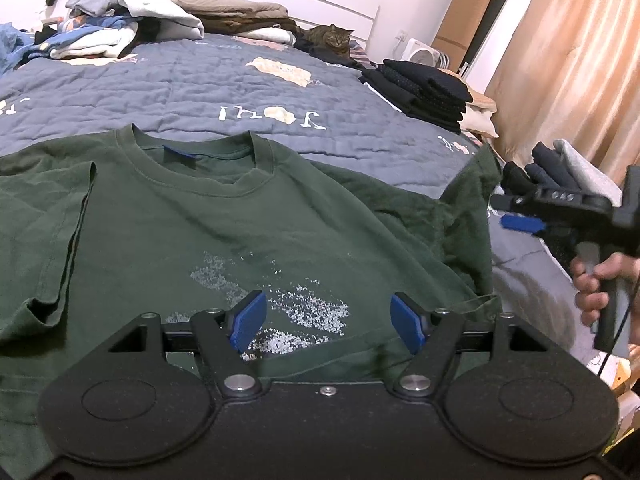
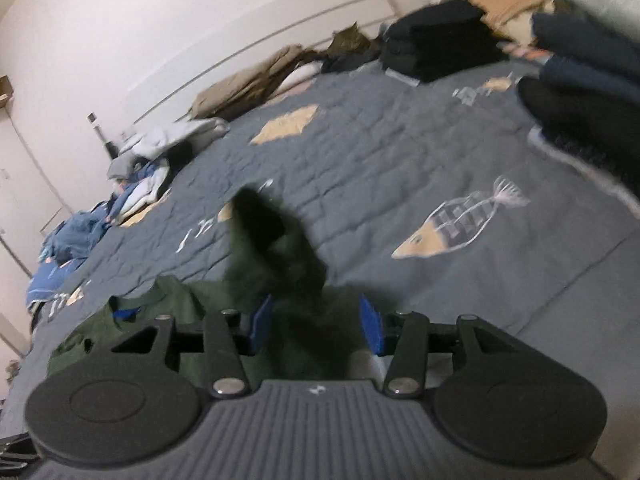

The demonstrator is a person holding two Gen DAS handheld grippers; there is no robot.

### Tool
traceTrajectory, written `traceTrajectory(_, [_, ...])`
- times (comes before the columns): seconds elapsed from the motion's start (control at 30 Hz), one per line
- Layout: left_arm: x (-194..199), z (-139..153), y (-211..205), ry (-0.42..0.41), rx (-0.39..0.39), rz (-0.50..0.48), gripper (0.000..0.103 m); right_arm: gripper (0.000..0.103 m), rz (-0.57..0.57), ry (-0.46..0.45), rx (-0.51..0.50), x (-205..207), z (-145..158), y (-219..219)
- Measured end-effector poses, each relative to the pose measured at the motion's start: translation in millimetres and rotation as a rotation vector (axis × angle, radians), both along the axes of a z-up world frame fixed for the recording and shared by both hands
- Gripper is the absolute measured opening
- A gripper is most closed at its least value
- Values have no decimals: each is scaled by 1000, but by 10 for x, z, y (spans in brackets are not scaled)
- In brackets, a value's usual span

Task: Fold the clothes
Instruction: 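Fold the held sleeve over the shirt body with the right tool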

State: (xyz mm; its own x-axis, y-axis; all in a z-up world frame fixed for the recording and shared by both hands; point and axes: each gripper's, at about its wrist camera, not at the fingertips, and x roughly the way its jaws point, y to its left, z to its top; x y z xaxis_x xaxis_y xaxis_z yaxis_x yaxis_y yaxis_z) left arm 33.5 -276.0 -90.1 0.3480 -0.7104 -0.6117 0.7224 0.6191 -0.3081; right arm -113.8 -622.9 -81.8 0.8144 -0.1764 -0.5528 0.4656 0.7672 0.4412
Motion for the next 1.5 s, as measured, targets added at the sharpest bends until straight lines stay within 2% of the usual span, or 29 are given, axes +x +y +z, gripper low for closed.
traceTrajectory(0.1, [-8, 1, 1, -1, 0, 1, 68, 48, 48, 22, 21, 135, -92, 89])
traceTrajectory(0.27, [-9, -3, -5, -1, 7, -3, 68, 50, 79, 61, -19, 225, -179, 254])
traceTrajectory(0.47, [-8, -3, -10, -1, 10, -5, 68, 44, 107, 25, -33, 296, -113, 351])
traceTrajectory(0.5, [-9, -4, -9, -1, 10, -6, 68, 39, 124, 13, -30, 313, -92, 368])
traceTrajectory(0.53, [-11, -5, -9, 0, 10, -7, 68, 29, 144, 0, -25, 324, -67, 403])
traceTrajectory(0.6, [-16, -6, -13, 0, 12, -10, 68, 20, 181, -8, -24, 347, -43, 474])
traceTrajectory(0.7, [-28, -13, -23, 1, 14, -18, 68, 17, 235, -7, -28, 407, -14, 594])
traceTrajectory(0.8, [-30, -14, -26, 0, 15, -22, 68, 18, 273, -5, -37, 432, 27, 683])
traceTrajectory(0.83, [-31, -14, -27, 0, 15, -23, 69, 21, 271, -15, -42, 408, 73, 681])
traceTrajectory(1.03, [-38, -19, -31, 0, 17, -32, 69, 37, 134, -106, -41, 42, 366, 331])
traceTrajectory(1.13, [-51, -17, -41, -1, 19, -39, 69, 40, 87, -116, -24, -136, 392, 164])
traceTrajectory(1.2, [-60, -14, -48, -2, 19, -44, 69, 42, 71, -99, -40, -223, 371, 76])
traceTrajectory(1.37, [-70, -14, -46, -4, 19, -46, 69, 46, 76, 29, -100, -202, 91, -63])
traceTrajectory(1.5, [-72, -9, -47, -6, 18, -50, 69, 47, 97, 100, -70, -105, -215, -130])
